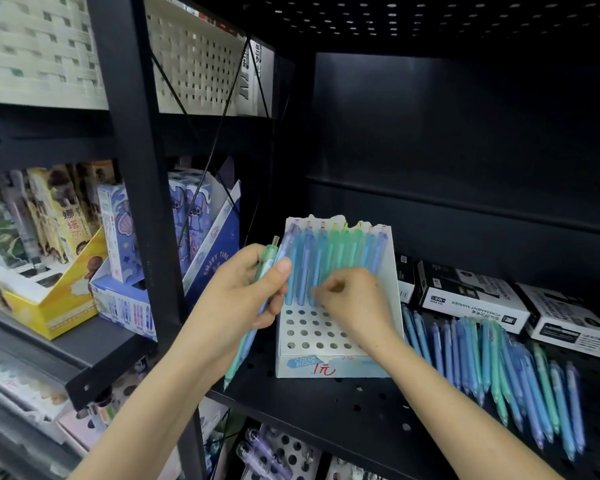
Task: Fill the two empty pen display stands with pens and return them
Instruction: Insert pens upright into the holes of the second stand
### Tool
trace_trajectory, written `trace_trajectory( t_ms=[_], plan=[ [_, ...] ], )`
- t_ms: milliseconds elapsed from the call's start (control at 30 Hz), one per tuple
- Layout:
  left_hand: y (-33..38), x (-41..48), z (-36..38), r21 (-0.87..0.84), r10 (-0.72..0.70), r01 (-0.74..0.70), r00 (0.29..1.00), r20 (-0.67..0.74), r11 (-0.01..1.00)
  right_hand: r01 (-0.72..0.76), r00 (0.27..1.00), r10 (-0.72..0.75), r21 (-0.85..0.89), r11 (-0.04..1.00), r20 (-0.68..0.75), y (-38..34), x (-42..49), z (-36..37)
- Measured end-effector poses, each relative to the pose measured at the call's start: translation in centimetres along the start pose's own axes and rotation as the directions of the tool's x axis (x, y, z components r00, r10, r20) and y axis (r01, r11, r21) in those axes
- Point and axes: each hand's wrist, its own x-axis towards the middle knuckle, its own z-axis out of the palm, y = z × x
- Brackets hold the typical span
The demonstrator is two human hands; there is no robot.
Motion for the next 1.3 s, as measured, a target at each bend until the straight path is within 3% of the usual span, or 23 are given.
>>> trace_trajectory(
  t_ms=[67, 233, 367, 500, 600, 700, 767, 867, 1033, 1300],
  plan=[
    [-0.1, 0.0, 0.1, 0.0, 0.023, -0.023, 1.0, 0.02, 1.0, -0.023, 0.999, 0.023, 0.009, 1.0, 0.047, 0.1, -0.2, -0.2],
    [-0.4, 0.2, 0.7, 0.06, 0.038, -0.04, 0.998, 0.047, 0.997, 0.064, 0.994, -0.039, 0.25, 0.966, -0.103, -1.9, -0.6, -4.2],
    [-0.7, 0.6, 1.5, 0.148, 0.064, -0.074, 0.995, 0.073, 0.986, 0.122, 0.992, -0.118, 0.428, 0.895, -0.035, -3.8, -2.1, -6.1],
    [-1.0, 0.8, 2.4, 0.222, 0.083, -0.108, 0.99, 0.116, 0.969, 0.146, 0.987, -0.163, 0.46, 0.876, -0.004, -3.9, -2.9, -6.4],
    [-0.8, 0.8, 3.0, 0.226, 0.118, -0.142, 0.986, 0.12, 0.964, 0.156, 0.988, -0.139, 0.458, 0.875, -0.072, -3.3, -2.9, -7.0],
    [-0.6, 0.9, 2.7, 0.258, 0.167, -0.166, 0.986, 0.019, 0.952, 0.169, 0.97, -0.059, 0.474, 0.864, -0.237, -3.0, -2.1, -8.8],
    [-0.5, 1.1, 2.1, 0.267, 0.201, -0.173, 0.976, -0.079, 0.948, 0.206, 0.937, -0.048, 0.434, 0.877, -0.346, -2.7, -1.4, -9.9],
    [-0.1, 1.2, 1.4, 0.261, 0.222, -0.179, 0.964, -0.148, 0.949, 0.236, 0.9, -0.122, 0.231, 0.944, -0.419, -2.2, -0.1, -9.7],
    [0.4, 0.6, 1.5, 0.331, 0.228, -0.169, 0.962, -0.147, 0.928, 0.251, 0.905, -0.235, -0.001, 0.968, -0.354, -2.1, 1.3, -7.1],
    [-0.9, 0.7, 0.6, 0.242, 0.123, -0.087, 0.983, -0.138, 0.966, 0.246, 0.938, -0.263, -0.098, 0.964, -0.225, -2.0, 2.0, -4.5]
  ],
)
